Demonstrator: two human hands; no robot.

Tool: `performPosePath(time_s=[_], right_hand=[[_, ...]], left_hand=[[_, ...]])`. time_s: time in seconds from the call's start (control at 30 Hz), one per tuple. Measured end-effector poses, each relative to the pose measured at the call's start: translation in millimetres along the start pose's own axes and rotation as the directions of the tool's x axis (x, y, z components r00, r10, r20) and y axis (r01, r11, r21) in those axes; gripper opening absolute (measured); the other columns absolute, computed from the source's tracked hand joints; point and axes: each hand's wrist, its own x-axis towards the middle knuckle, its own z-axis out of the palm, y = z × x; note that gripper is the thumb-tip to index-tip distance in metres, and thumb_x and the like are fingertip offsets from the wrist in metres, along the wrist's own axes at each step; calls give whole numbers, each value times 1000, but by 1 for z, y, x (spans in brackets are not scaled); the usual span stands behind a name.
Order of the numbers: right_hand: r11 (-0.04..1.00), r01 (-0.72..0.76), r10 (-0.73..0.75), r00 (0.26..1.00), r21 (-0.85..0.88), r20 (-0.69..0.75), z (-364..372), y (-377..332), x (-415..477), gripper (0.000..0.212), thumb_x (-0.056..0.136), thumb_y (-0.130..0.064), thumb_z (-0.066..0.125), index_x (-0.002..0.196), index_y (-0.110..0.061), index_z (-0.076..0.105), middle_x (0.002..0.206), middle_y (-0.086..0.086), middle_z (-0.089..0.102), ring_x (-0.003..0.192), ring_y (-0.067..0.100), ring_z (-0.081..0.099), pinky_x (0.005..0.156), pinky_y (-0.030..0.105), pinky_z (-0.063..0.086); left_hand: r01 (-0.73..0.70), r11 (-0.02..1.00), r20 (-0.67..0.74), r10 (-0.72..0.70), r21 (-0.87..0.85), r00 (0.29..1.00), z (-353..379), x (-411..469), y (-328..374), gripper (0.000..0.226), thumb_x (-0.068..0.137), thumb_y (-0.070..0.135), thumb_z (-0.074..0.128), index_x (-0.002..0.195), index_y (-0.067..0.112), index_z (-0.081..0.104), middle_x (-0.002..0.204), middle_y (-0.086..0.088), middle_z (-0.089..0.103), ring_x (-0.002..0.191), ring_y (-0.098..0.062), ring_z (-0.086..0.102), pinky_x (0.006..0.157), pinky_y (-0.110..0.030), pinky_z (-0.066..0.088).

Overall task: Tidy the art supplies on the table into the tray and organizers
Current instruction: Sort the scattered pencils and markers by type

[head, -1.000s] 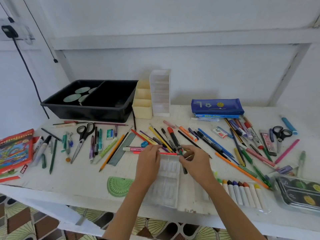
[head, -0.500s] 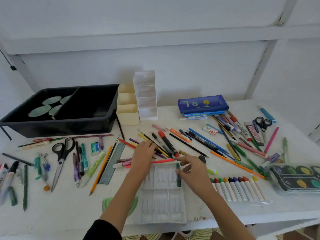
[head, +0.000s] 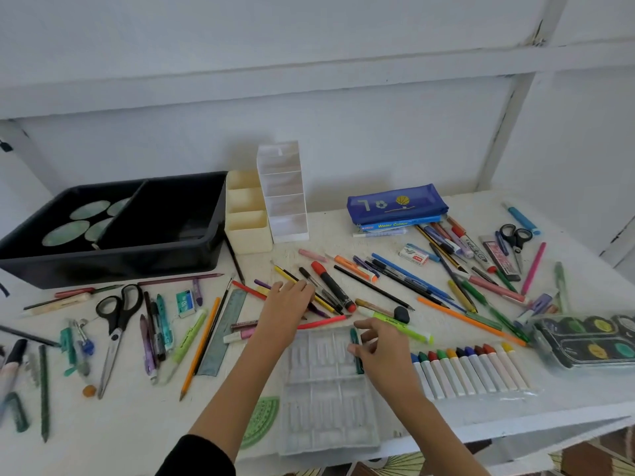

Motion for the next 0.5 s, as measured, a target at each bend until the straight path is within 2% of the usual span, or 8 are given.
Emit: performPosePath(time_s=[0.07, 0.17, 0.23, 0.3, 0.37, 0.4, 0.5], right_hand=[[1000, -8, 8, 1000, -26, -12, 2, -1, -1, 30, 82, -11, 71, 110, -17, 62, 84, -6, 57, 72, 7, 56, 70, 25, 53], [998, 1, -3, 1000, -65, -26, 2, -1, 0, 27, 83, -12, 70, 108, -19, 63, 87, -4, 59, 73, 5, 56, 65, 20, 50], [997, 3, -5, 999, -81, -33, 2, -1, -1, 25, 84, -13, 70, 107, -19, 64, 83, -5, 58, 69, 3, 54, 57, 12, 44], [995, -4, 0, 999, -98, -41, 3, -3, -1, 25, 84, -14, 70, 107, -21, 63, 84, -5, 59, 68, 3, 55, 57, 13, 44], [993, -11, 6, 999, -117, -48, 4, -4, 0, 29, 84, -15, 70, 111, -23, 62, 92, -3, 62, 75, 7, 58, 65, 21, 50], [993, -15, 10, 999, -120, -49, 4, -5, 0, 32, 83, -16, 70, 114, -23, 61, 96, -1, 63, 77, 8, 58, 68, 23, 50], [995, -11, 8, 1000, -100, -29, 2, -5, 2, 37, 82, -15, 72, 116, -19, 60, 90, -1, 62, 74, 9, 57, 71, 26, 51]], left_hand=[[-22, 1000, -4, 22, -7, 1000, 0, -2, -2, 52, 79, -1, 62, 122, 20, 41, 125, 5, 51, 116, -16, 46, 105, -30, 25], [-53, 995, -73, 47, -79, 996, 0, -5, -4, 49, 80, -1, 63, 120, 22, 46, 122, 7, 56, 113, -14, 51, 105, -28, 24], [-77, 986, -165, 52, -145, 985, -2, -6, -4, 46, 80, 1, 65, 120, 19, 50, 119, 4, 61, 110, -17, 56, 99, -29, 30], [-76, 952, -274, -8, -297, 962, -9, -9, 2, 33, 85, 3, 63, 116, 13, 57, 111, -1, 65, 98, -21, 61, 90, -32, 40], [-45, 806, -303, -169, -591, 938, -23, -16, 16, 19, 92, 12, 57, 111, 8, 61, 103, -2, 64, 82, -20, 62, 78, -31, 49], [-3, 710, -253, -247, -704, 935, -28, -20, 23, 18, 93, 15, 57, 109, 8, 61, 101, 0, 62, 79, -16, 61, 73, -25, 50], [183, 538, -16, -344, -823, 939, -29, -31, 40, 13, 89, 18, 63, 99, 10, 63, 92, -1, 61, 77, -13, 59, 66, -18, 48]])
